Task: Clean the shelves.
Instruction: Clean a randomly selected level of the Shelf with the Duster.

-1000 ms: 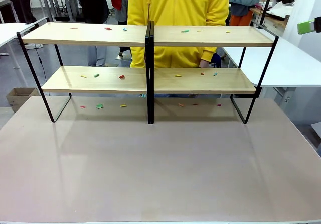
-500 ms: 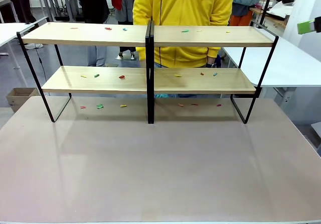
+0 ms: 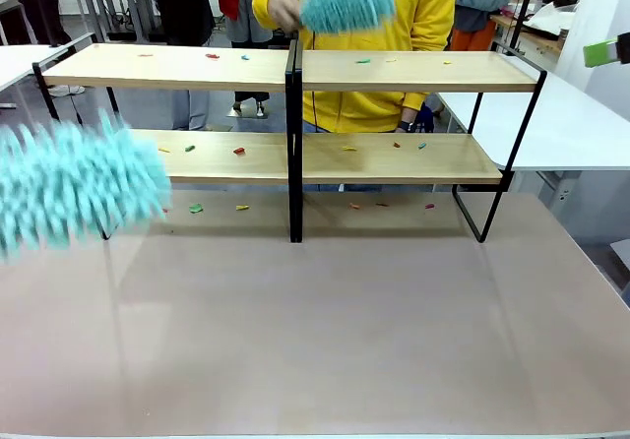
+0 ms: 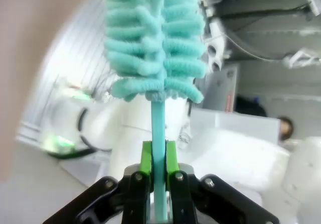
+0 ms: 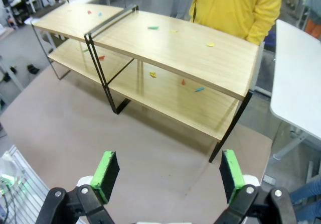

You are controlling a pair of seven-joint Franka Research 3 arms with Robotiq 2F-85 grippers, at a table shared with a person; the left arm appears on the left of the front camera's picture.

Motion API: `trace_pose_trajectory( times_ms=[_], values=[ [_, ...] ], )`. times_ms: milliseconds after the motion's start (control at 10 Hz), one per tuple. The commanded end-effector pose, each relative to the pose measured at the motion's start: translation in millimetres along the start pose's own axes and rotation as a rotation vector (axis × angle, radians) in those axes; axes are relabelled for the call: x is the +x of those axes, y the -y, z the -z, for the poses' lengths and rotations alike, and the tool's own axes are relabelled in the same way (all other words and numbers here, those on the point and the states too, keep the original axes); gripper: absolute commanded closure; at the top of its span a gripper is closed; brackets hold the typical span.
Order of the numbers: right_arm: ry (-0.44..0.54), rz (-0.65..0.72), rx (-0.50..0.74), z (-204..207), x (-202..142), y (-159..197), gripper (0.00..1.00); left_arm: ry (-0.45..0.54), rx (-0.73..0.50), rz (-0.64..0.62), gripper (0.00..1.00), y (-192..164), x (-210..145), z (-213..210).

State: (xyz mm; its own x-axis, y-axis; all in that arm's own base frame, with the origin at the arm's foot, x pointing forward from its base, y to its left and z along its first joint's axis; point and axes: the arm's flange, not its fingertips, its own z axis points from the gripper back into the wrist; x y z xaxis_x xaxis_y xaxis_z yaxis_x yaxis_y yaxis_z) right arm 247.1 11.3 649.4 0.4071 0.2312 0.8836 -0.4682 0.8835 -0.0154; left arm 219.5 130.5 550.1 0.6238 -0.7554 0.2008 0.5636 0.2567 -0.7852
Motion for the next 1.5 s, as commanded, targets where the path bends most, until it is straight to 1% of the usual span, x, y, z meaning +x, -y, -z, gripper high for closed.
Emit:
trace_pose_trajectory(
  times_ms=[0, 100, 200, 300, 400, 600, 700, 800, 900, 1000, 1100, 1200, 1300, 1400],
  values=[
    [0.001, 0.002, 0.004, 0, 0, 1, 0.0, -0.093, 0.154, -0.01, 0.88, -23, 17, 48],
    [0.001, 0.002, 0.004, 0, 0, 1, 0.0, -0.02, 0.208, -0.066, 0.88, -40, 38, 61],
    [0.001, 0.002, 0.004, 0, 0, 1, 0.0, 0.063, 0.174, -0.166, 0.88, -62, 56, 77],
    [0.001, 0.002, 0.004, 0, 0, 1, 0.0, 0.009, 0.236, -0.324, 0.88, -86, 60, 91],
    [0.001, 0.002, 0.004, 0, 0, 1, 0.0, -0.047, 0.162, -0.094, 0.88, -52, 39, 66],
    [0.001, 0.002, 0.004, 0, 0, 1, 0.0, -0.047, 0.162, -0.094, 0.88, -52, 39, 66],
    [0.001, 0.002, 0.004, 0, 0, 1, 0.0, -0.022, 0.203, -0.171, 0.88, -72, 49, 80],
    [0.001, 0.002, 0.004, 0, 0, 1, 0.0, 0.089, 0.254, -0.228, 0.88, -72, 60, 87],
    [0.001, 0.002, 0.004, 0, 0, 1, 0.0, 0.105, 0.192, -0.291, 0.88, -86, 85, 103],
    [0.001, 0.002, 0.004, 0, 0, 1, 0.0, 0.132, 0.217, -0.358, 0.88, -100, 110, 114],
    [0.001, 0.002, 0.004, 0, 0, 1, 0.0, 0.181, 0.236, -0.414, 0.88, -111, 131, 124],
    [0.001, 0.002, 0.004, 0, 0, 1, 0.0, 0.219, 0.249, -0.446, 0.88, -116, 144, 131],
    [0.001, 0.002, 0.004, 0, 0, 1, 0.0, 0.237, 0.224, -0.5, 0.88, -119, 158, 137],
    [0.001, 0.002, 0.004, 0, 0, 1, 0.0, 0.273, 0.205, -0.528, 0.88, -124, 173, 139]
  ],
)
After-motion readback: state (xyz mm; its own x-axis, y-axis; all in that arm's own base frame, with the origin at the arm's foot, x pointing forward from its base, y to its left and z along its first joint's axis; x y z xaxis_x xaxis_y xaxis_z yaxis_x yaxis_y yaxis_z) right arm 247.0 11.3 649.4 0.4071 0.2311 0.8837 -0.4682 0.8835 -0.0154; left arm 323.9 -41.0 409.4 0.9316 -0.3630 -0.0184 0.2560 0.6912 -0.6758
